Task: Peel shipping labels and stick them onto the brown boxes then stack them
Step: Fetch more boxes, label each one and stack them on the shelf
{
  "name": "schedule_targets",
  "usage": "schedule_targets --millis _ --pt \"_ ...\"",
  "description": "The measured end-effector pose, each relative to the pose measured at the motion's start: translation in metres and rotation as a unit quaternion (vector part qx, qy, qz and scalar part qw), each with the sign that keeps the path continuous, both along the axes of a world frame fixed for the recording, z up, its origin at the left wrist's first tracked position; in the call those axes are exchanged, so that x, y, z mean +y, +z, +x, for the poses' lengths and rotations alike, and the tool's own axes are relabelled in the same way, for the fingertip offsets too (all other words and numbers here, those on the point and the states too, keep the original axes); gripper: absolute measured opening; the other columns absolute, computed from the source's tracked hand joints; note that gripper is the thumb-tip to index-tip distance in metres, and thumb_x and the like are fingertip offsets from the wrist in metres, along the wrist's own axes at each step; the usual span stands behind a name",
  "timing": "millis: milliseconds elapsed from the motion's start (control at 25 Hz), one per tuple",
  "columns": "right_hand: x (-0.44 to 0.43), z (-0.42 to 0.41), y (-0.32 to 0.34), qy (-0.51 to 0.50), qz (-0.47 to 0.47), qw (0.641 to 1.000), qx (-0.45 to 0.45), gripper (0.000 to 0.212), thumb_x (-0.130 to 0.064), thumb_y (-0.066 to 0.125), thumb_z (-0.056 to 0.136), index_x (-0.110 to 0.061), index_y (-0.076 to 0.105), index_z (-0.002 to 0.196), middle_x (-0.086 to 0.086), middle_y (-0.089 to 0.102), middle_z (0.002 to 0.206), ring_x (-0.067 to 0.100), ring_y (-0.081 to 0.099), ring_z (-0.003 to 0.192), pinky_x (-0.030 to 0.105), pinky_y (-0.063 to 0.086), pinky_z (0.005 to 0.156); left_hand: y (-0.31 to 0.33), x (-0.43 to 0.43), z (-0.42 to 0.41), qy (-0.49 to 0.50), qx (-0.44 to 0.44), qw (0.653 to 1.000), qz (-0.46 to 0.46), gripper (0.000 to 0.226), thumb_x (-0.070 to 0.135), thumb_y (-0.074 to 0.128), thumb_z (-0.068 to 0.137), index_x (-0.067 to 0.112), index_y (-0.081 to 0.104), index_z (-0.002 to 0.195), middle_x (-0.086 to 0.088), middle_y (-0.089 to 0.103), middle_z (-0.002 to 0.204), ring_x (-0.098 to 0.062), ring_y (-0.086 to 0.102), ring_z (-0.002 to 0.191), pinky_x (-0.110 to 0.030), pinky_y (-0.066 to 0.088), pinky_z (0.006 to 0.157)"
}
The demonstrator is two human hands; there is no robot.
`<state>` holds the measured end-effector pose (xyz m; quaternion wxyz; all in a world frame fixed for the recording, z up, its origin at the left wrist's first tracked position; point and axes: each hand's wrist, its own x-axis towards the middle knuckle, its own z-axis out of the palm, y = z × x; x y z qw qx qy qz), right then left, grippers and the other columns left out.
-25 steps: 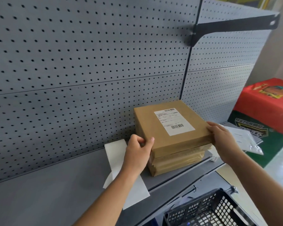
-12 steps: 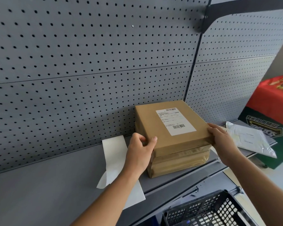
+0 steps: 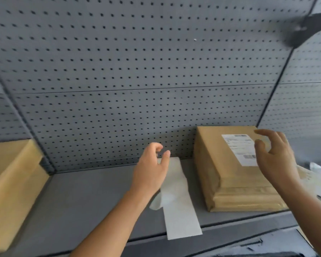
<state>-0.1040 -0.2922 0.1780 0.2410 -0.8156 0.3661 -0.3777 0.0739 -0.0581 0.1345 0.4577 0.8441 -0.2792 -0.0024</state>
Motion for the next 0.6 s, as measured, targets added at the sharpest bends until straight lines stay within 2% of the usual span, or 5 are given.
schedule_targets --millis 80,200,360,480,600 --pt "0.023 0.03 0.005 0.048 -0.042 0.998 0.024 0.028 -0.019 0.051 0.098 -0.019 0.06 0.124 0.006 0.053 0.133 0.03 0.05 0.124 0.042 0.04 0.098 0.018 0.036 0.021 0.045 -0.075 0.995 0.037 0.038 0.046 0.046 0.103 0.026 0.053 0.135 0.013 0.059 0.138 -0.01 0.056 0.126 -0.036 0.05 0.098" --pt "0.065 0.076 0.012 0.104 -0.08 0.991 0.041 0.026 -0.02 0.052 0.098 -0.017 0.063 0.122 0.007 0.055 0.127 0.031 0.052 0.118 0.037 0.04 0.093 0.042 0.101 0.052 0.12 -0.132 0.982 0.066 0.042 0.048 0.042 0.104 0.027 0.052 0.14 0.013 0.057 0.143 -0.011 0.053 0.131 -0.039 0.05 0.097" --pt "0.124 0.132 0.019 0.177 -0.1 0.978 0.047 0.029 -0.022 0.052 0.098 -0.021 0.061 0.125 0.002 0.054 0.128 0.025 0.049 0.121 0.036 0.044 0.084 0.061 0.185 0.081 0.199 -0.146 0.967 0.062 0.043 0.045 0.044 0.104 0.023 0.052 0.141 0.01 0.057 0.144 -0.014 0.053 0.132 -0.038 0.049 0.1" --pt "0.177 0.175 0.022 0.228 -0.126 0.964 0.045 0.029 -0.024 0.054 0.098 -0.022 0.06 0.126 0.001 0.054 0.13 0.026 0.057 0.109 0.033 0.042 0.076 0.069 0.25 0.095 0.251 -0.145 0.956 0.053 0.042 0.042 0.046 0.105 0.021 0.052 0.14 0.007 0.056 0.144 -0.016 0.052 0.133 -0.032 0.043 0.099" --pt "0.235 0.214 0.021 0.275 -0.128 0.952 0.042 0.03 -0.025 0.054 0.098 -0.021 0.06 0.127 -0.001 0.054 0.129 0.023 0.056 0.108 0.03 0.04 0.073 0.068 0.316 0.105 0.304 -0.127 0.941 0.074 0.043 0.042 0.045 0.105 0.021 0.051 0.142 0.005 0.055 0.146 -0.016 0.052 0.133 -0.032 0.043 0.099"
